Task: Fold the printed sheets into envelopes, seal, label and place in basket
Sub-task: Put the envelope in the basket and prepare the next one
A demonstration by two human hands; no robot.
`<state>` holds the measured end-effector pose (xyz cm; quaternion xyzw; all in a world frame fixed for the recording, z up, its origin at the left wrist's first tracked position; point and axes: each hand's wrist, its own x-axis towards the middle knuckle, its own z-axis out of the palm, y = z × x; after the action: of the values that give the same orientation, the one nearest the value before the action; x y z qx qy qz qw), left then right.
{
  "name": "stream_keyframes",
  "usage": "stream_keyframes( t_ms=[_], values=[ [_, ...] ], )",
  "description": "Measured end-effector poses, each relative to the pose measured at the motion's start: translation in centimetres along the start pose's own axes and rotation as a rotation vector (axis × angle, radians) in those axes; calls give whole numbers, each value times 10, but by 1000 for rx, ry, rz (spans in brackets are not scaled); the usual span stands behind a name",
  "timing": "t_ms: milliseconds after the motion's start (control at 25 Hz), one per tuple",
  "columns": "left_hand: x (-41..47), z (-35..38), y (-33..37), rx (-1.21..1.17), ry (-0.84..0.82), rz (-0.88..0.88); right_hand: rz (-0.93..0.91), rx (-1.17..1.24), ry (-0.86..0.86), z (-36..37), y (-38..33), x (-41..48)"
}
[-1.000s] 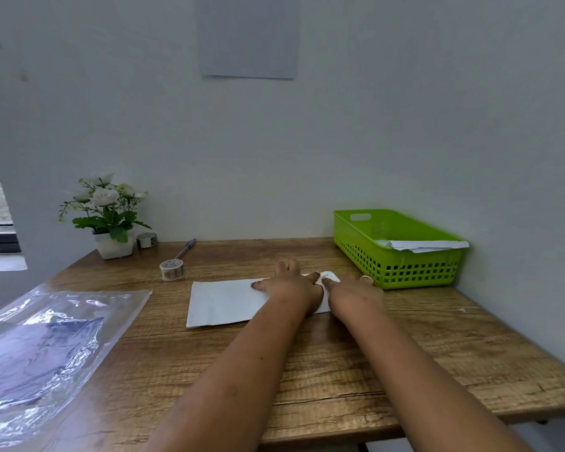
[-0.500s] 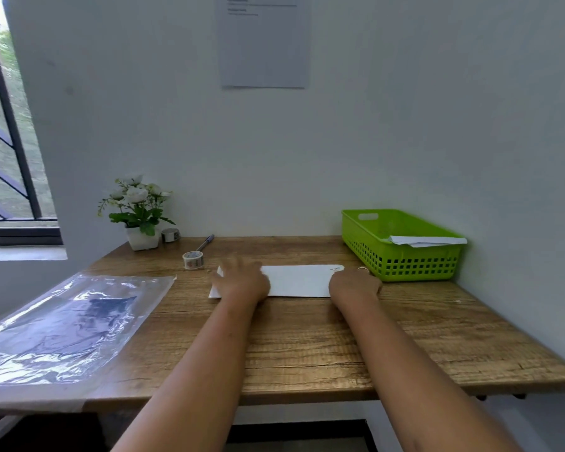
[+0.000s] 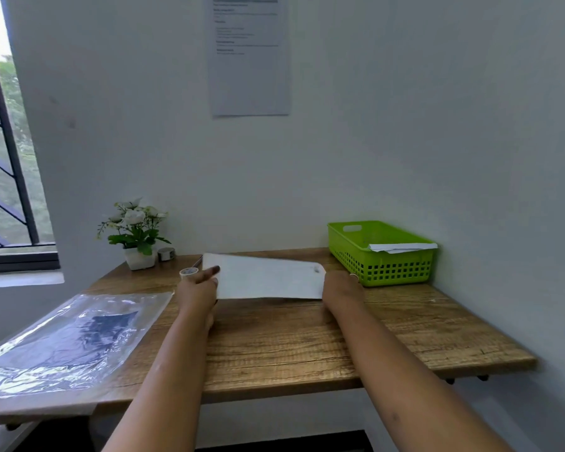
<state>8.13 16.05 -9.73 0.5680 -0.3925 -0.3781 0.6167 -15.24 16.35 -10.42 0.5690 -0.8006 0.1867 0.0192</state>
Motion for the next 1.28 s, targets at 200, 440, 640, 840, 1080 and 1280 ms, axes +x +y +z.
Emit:
stream_keyframes(
  t_ms=[200, 440, 640, 840, 1080, 1280],
  values=[
    [-25, 14, 26, -695, 4, 32, -43, 356, -42, -11, -24, -15],
    [-78, 59, 56, -965, -106, -77, 131, 1488, -642, -43, -61, -37],
    [-96, 80, 58, -748, -259, -2, 136, 1713, -427, -107, -48, -16],
    [-71, 109, 65, -547, -468, -4, 99, 1568, -252, -134, 7, 10],
    [-28, 188, 63, -312, -736, -110, 164, 1277, -150, -132, 71, 71],
    [-4, 222, 54, -130, -1034, -263, 271, 904, -277, -135, 104, 112]
  ],
)
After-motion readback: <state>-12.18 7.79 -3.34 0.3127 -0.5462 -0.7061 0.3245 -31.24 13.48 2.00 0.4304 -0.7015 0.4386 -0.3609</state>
